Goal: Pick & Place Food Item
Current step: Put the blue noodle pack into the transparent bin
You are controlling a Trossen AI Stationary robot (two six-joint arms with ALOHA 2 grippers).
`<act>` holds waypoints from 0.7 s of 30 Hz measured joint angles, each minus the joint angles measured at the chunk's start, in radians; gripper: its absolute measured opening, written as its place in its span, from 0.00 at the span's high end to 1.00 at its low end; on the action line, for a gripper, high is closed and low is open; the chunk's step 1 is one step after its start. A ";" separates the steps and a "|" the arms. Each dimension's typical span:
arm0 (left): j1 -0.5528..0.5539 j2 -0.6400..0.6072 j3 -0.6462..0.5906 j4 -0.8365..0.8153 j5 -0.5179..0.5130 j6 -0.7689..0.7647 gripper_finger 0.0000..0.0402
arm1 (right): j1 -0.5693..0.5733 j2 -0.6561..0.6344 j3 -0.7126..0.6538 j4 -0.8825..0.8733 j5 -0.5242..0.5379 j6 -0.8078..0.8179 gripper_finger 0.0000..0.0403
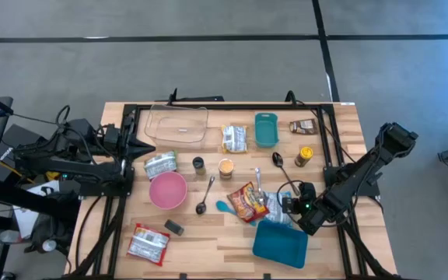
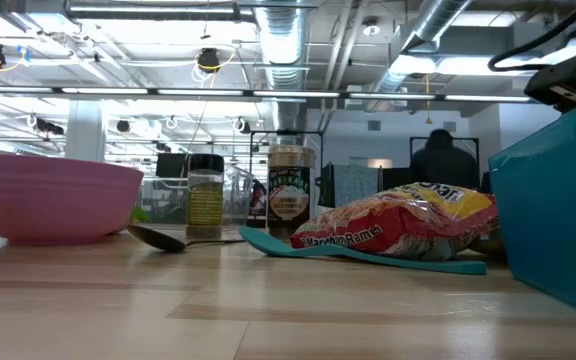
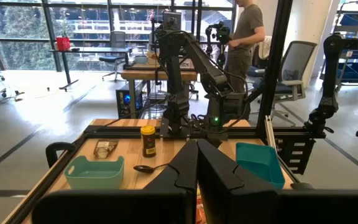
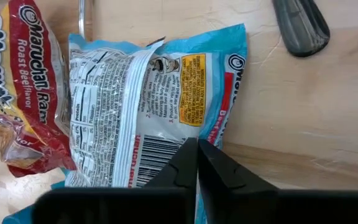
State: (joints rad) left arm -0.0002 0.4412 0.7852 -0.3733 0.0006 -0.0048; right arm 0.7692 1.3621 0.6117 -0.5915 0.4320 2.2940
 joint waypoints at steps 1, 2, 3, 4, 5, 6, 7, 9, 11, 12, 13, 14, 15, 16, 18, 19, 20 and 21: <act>0.000 0.000 0.000 0.000 0.000 0.000 1.00 | 0.000 0.000 0.000 0.000 0.000 0.000 0.98; 0.000 0.000 0.000 0.000 0.000 0.000 1.00 | 0.000 0.000 0.000 0.000 0.003 -0.001 0.99; 0.000 0.000 0.000 0.000 0.000 0.000 1.00 | 0.000 0.000 0.000 0.000 0.008 0.000 0.99; 0.000 0.000 0.000 0.000 0.000 0.000 1.00 | 0.000 -0.001 0.000 0.000 0.011 -0.001 1.00; 0.000 0.000 0.000 0.000 0.000 0.000 1.00 | 0.000 -0.002 0.000 0.000 0.012 -0.001 1.00; 0.000 0.000 0.000 0.000 0.000 0.000 1.00 | 0.000 -0.002 0.000 0.000 0.014 -0.001 1.00; 0.000 0.000 0.000 0.000 0.000 0.000 1.00 | 0.001 -0.003 0.000 -0.001 0.015 -0.001 1.00; 0.000 0.000 0.000 0.000 0.000 0.000 1.00 | 0.002 -0.011 0.000 -0.003 0.020 -0.013 1.00; 0.000 0.000 0.000 0.000 0.000 0.000 1.00 | 0.002 -0.017 0.009 -0.028 0.037 -0.019 1.00; 0.000 0.000 0.000 0.000 0.000 0.000 1.00 | 0.002 -0.022 0.018 -0.057 0.049 -0.019 1.00; 0.000 0.000 0.000 0.000 0.000 0.000 1.00 | 0.002 -0.029 0.030 -0.091 0.060 -0.019 1.00; 0.000 0.000 0.000 0.000 0.000 0.000 1.00 | 0.002 -0.037 0.045 -0.127 0.065 -0.020 1.00; 0.000 0.000 0.000 0.000 0.000 0.000 1.00 | 0.002 -0.045 0.057 -0.162 0.065 -0.024 1.00; 0.000 0.000 0.000 0.000 0.000 0.000 1.00 | 0.002 -0.054 0.067 -0.199 0.067 -0.025 1.00; 0.000 0.000 0.000 0.000 0.000 0.000 1.00 | 0.002 -0.071 0.089 -0.259 0.068 -0.030 1.00; 0.000 0.000 0.000 0.000 0.000 0.000 1.00 | 0.002 -0.080 0.099 -0.283 0.069 -0.042 1.00; 0.000 0.000 0.000 0.000 0.000 0.000 1.00 | 0.002 -0.089 0.109 -0.305 0.070 -0.053 1.00; 0.000 0.000 0.000 0.000 0.000 0.000 1.00 | 0.002 -0.098 0.119 -0.327 0.072 -0.067 1.00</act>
State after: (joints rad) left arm -0.0002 0.4416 0.7849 -0.3733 0.0006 -0.0048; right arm 0.7714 1.2645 0.7307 -0.9189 0.5045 2.2269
